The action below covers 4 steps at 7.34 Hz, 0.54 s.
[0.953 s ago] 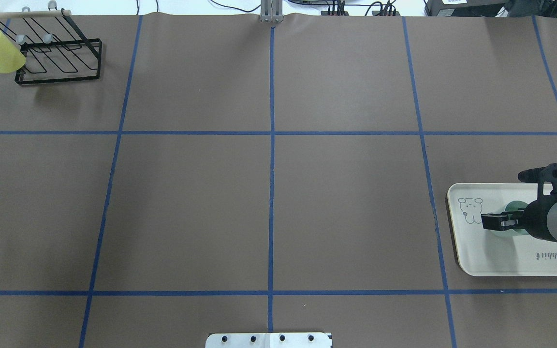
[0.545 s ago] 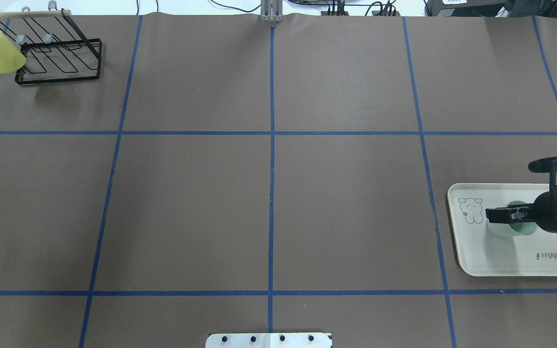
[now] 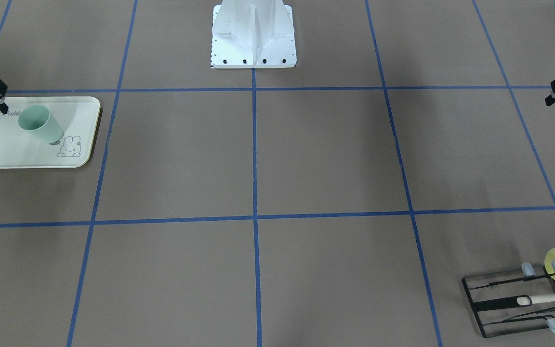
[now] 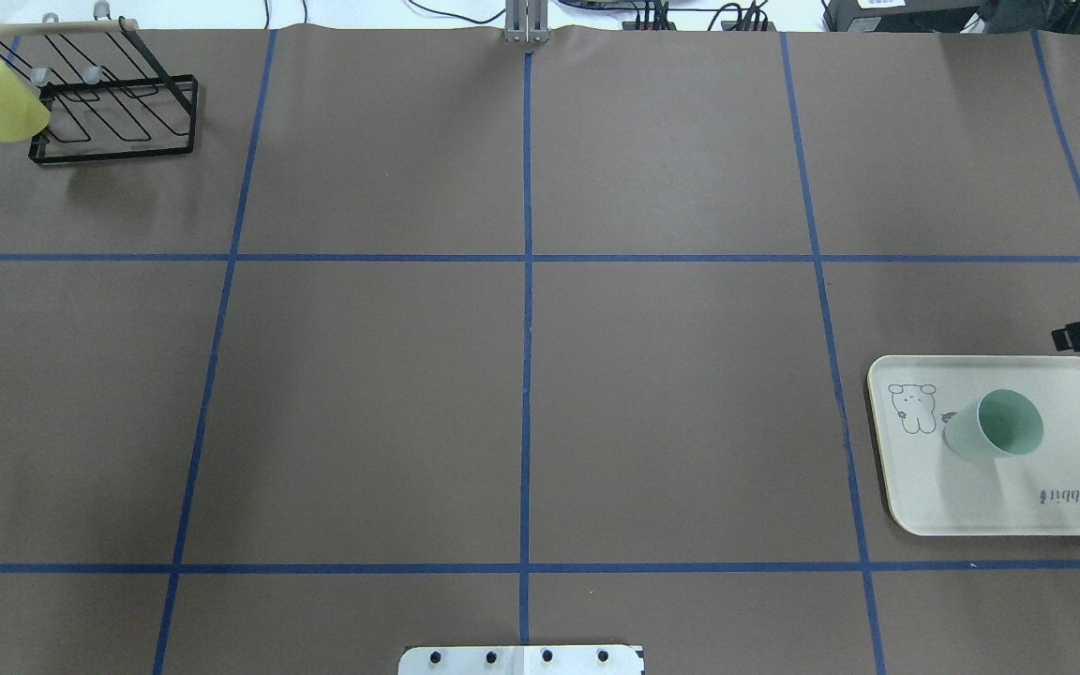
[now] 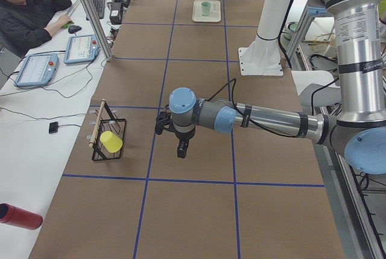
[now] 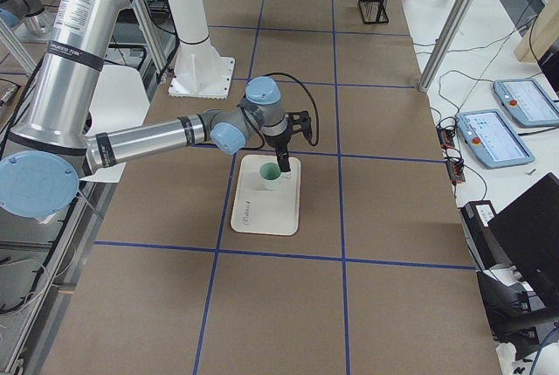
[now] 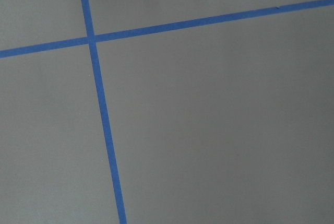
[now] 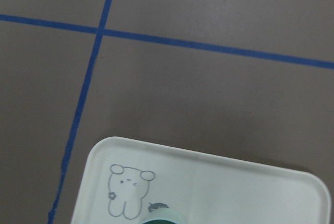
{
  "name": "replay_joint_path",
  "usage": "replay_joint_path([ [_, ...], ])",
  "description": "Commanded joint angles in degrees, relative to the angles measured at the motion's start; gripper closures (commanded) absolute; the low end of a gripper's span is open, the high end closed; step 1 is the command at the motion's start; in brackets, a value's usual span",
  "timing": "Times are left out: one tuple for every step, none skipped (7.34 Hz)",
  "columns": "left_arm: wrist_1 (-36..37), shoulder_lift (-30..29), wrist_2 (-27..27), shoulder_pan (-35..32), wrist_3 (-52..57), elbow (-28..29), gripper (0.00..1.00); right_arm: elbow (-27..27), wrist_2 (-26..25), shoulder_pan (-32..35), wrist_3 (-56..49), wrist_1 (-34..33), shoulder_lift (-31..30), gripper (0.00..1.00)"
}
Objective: Left arm grabs green cup and hands to right arm on tray
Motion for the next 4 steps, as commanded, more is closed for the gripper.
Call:
replay_joint_path([
  [0.0, 0.2, 0.0, 0.0, 0.0, 0.1, 0.0, -1.9, 1.2, 10.5, -20.3, -10.9, 1.0, 0.01],
  [0.0, 0.2, 0.0, -0.3, 0.0, 0.2, 0.0, -5.9, 5.1, 16.2, -26.9, -13.9, 1.1, 0.01],
  [0.0, 0.2, 0.1, -0.5, 0.0, 0.5, 0.0, -11.6, 11.2, 21.4, -30.0, -15.0, 2.0, 0.01],
  [0.0, 0.3, 0.0, -0.9, 0.0, 0.8, 0.0, -12.8, 11.9, 23.0, -30.1, -16.5, 2.1, 0.01],
])
